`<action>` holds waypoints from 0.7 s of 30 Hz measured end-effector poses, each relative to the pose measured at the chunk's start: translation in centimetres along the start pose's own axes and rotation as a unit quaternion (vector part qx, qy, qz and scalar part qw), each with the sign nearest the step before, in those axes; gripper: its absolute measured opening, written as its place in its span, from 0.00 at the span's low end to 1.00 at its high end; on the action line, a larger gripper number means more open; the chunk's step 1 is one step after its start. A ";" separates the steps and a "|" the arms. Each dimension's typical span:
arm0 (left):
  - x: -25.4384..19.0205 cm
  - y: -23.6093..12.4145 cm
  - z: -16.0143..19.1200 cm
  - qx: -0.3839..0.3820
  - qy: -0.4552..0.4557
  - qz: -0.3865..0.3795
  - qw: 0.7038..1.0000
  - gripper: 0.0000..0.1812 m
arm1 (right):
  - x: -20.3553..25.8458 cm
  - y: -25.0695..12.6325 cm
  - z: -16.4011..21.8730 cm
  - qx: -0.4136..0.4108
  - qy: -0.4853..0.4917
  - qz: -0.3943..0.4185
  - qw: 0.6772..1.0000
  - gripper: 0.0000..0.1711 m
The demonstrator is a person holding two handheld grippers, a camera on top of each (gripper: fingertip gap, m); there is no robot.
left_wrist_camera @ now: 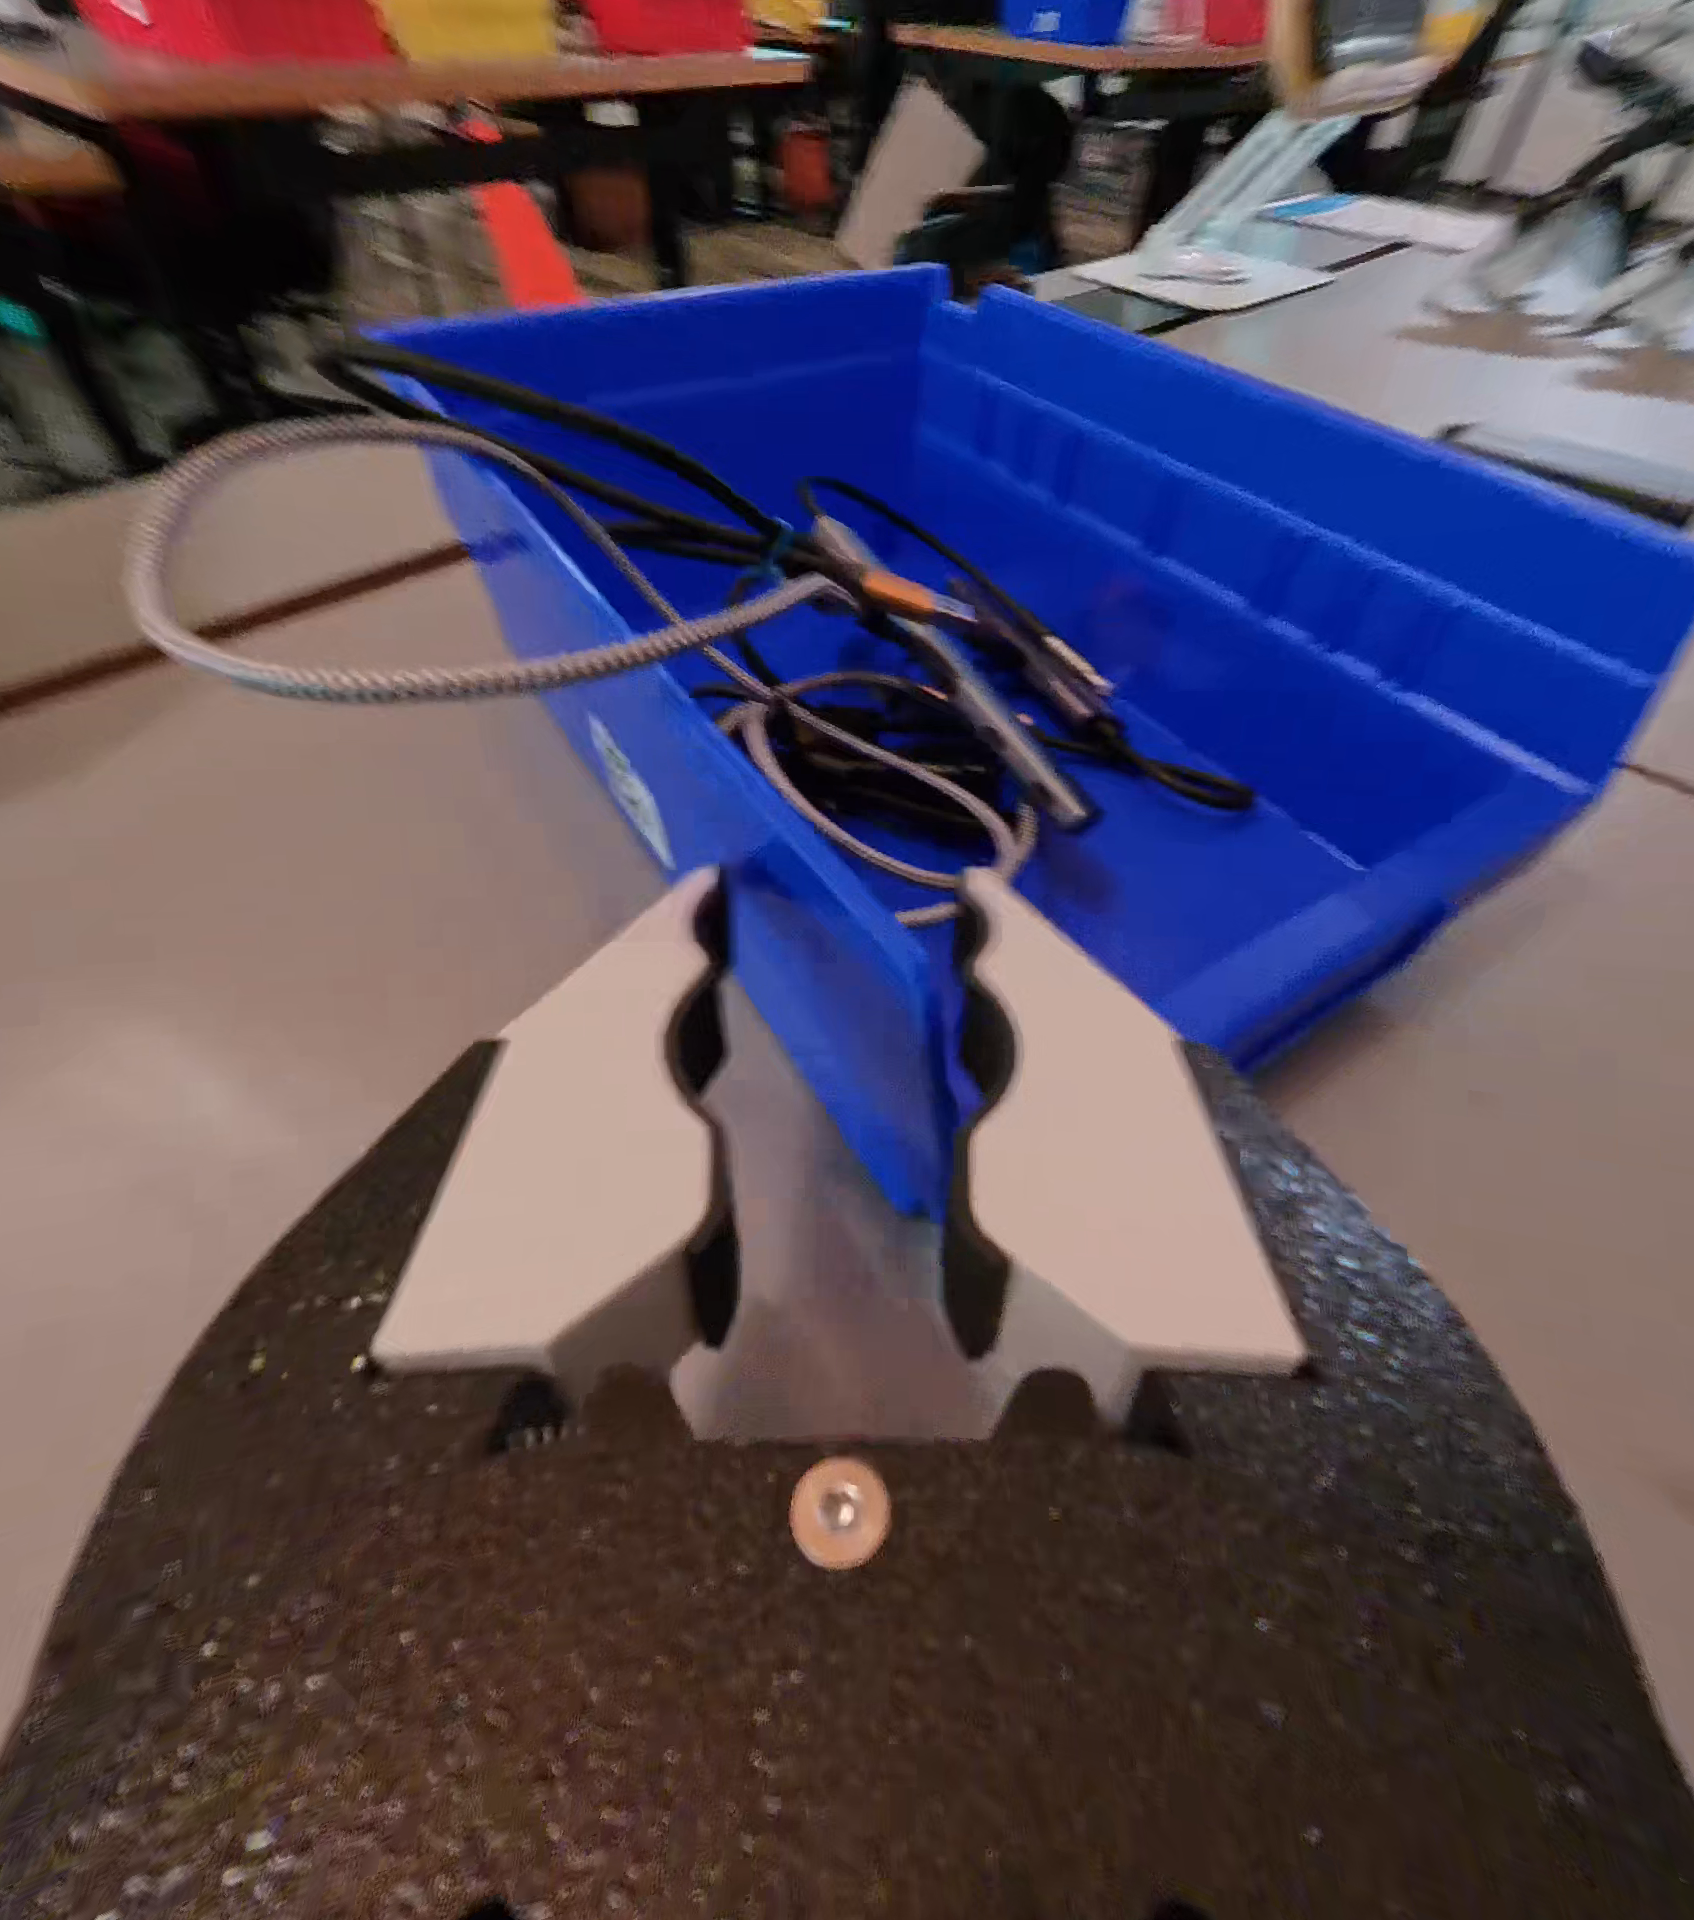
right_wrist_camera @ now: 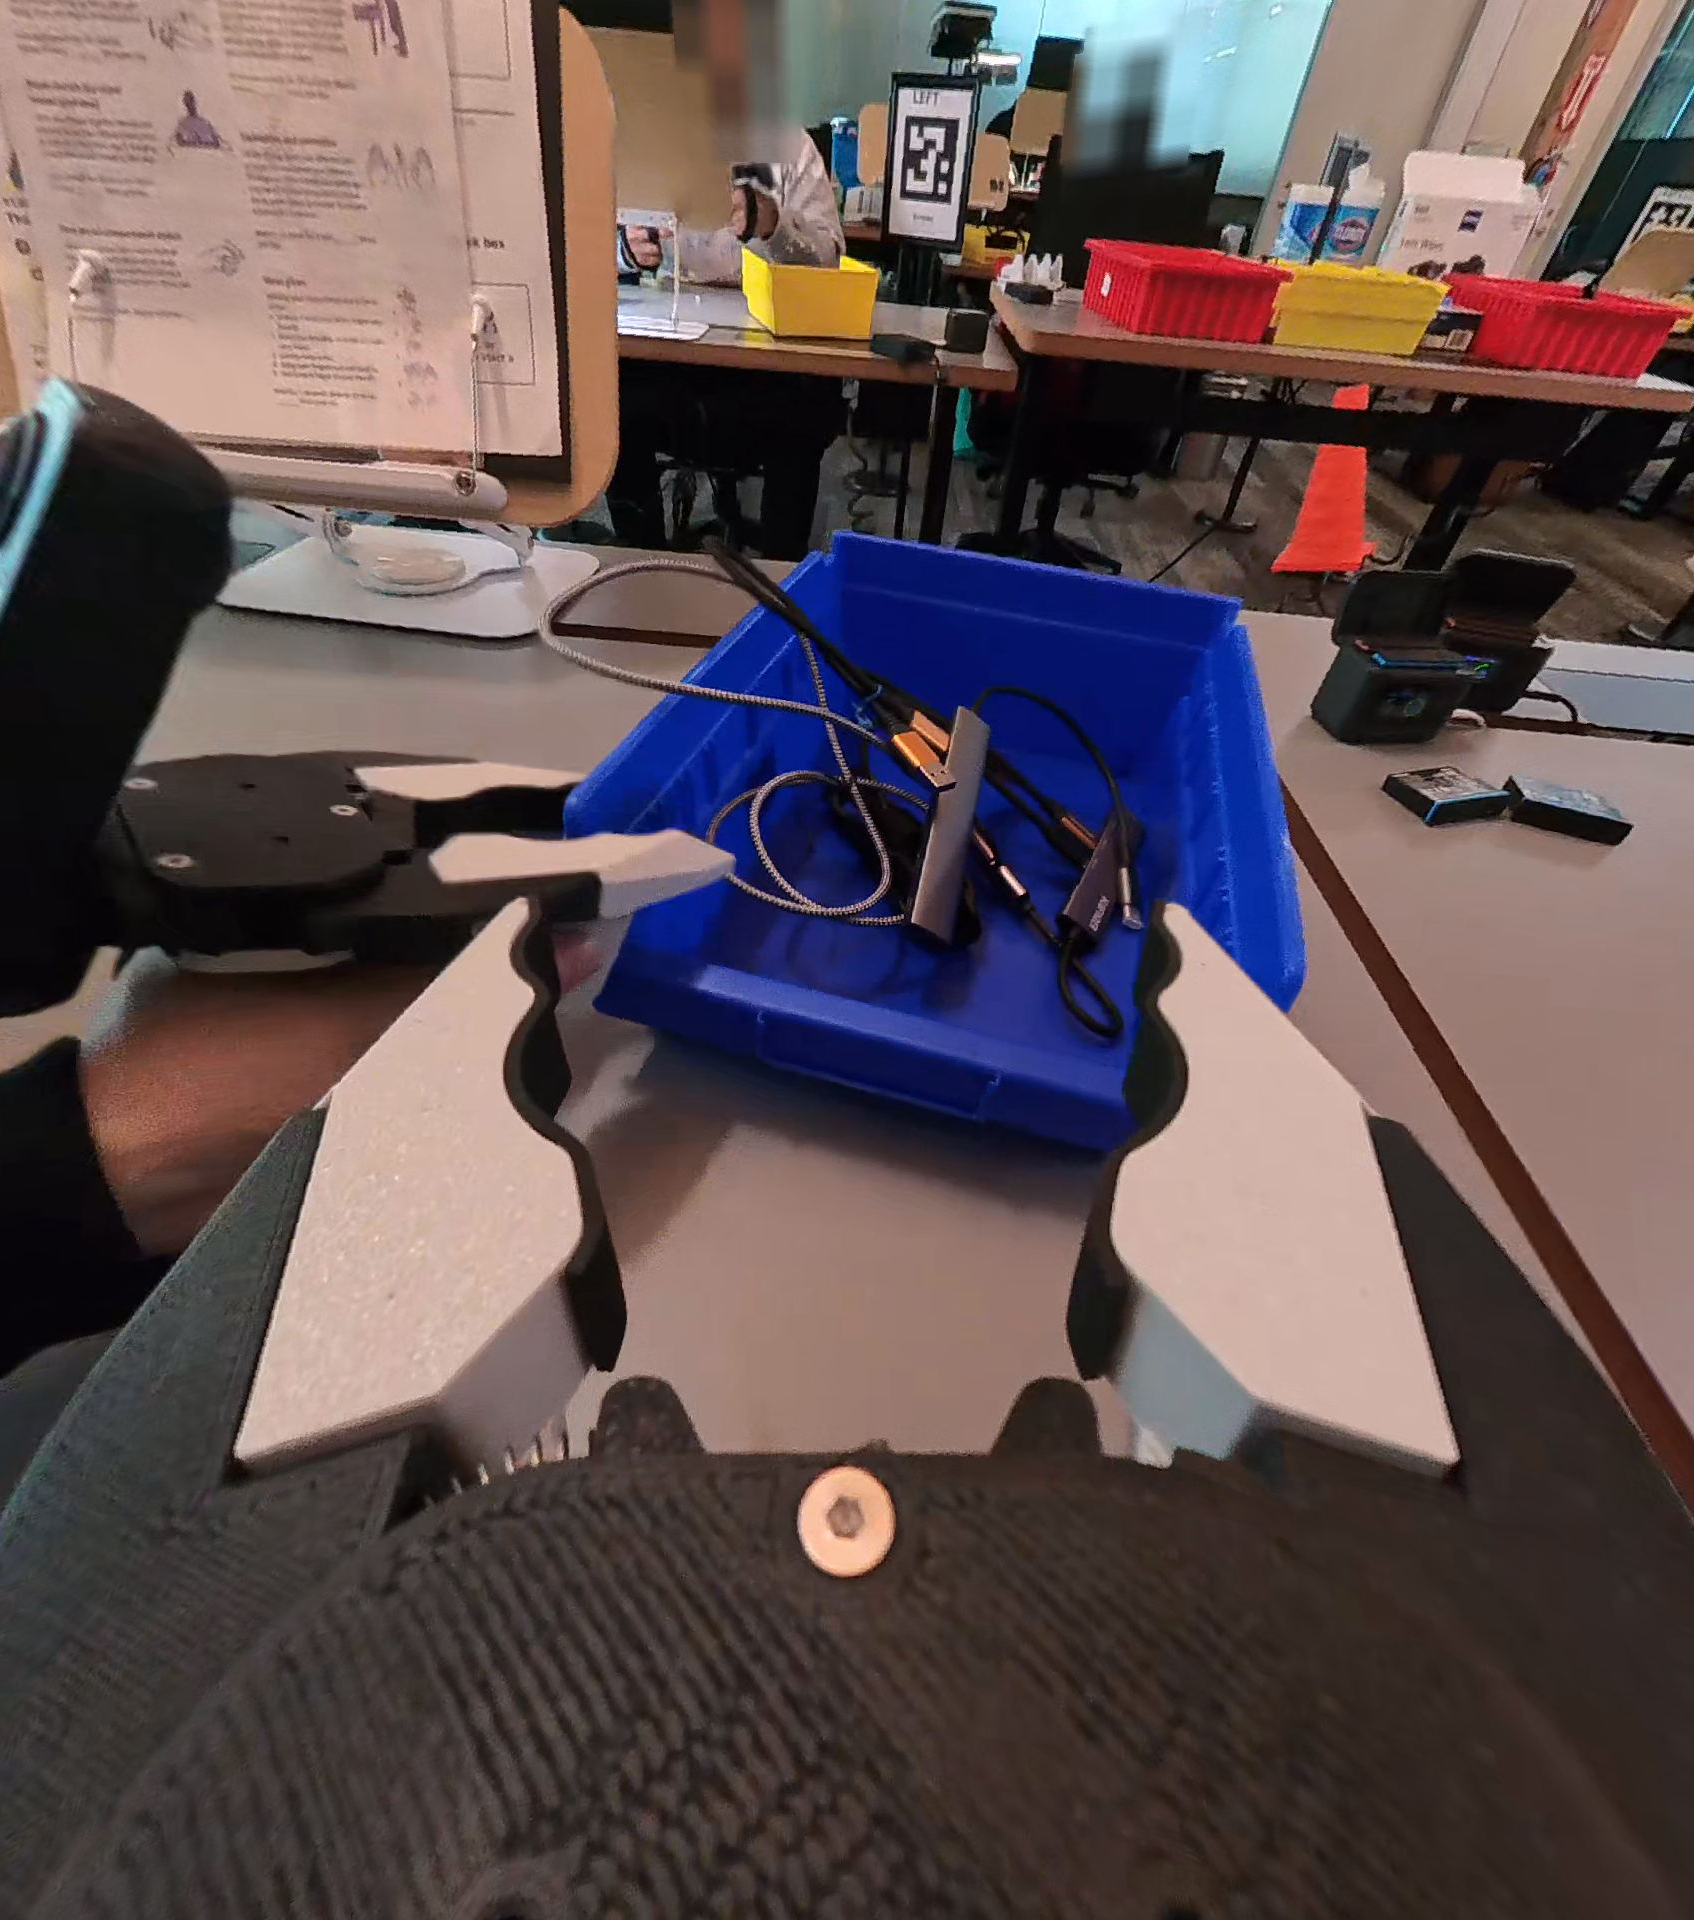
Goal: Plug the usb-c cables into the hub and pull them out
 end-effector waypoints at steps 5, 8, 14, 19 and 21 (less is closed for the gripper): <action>4.1 -2.4 0.7 -0.005 0.010 -0.081 0.997 0.03 | -4.3 1.1 1.9 0.023 0.002 0.127 0.992 0.58; 5.7 -4.5 1.4 -0.011 -0.015 -0.081 0.997 0.01 | -5.0 3.7 6.7 0.096 0.058 0.104 0.988 0.55; 6.9 -9.1 3.0 -0.004 0.023 -0.110 0.994 0.02 | 1.1 6.8 7.6 0.137 0.077 -0.012 0.988 0.28; 9.8 -15.8 5.1 -0.004 0.014 -0.159 0.987 0.04 | 6.4 6.7 6.9 0.125 -0.003 -0.032 0.992 0.07; 11.1 -18.4 6.1 0.001 0.014 -0.183 0.983 0.04 | 9.3 6.9 7.0 0.125 -0.037 -0.035 0.991 0.07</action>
Point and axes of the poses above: each gripper's, where its closed fingertips meet, y out along the fingers, z out of its underside, x = y × z across the jaws, the point moved 3 cm from there along -y, back along the fingers, and after that the axes turned 6 degrees about y, right-handed, at the moved point
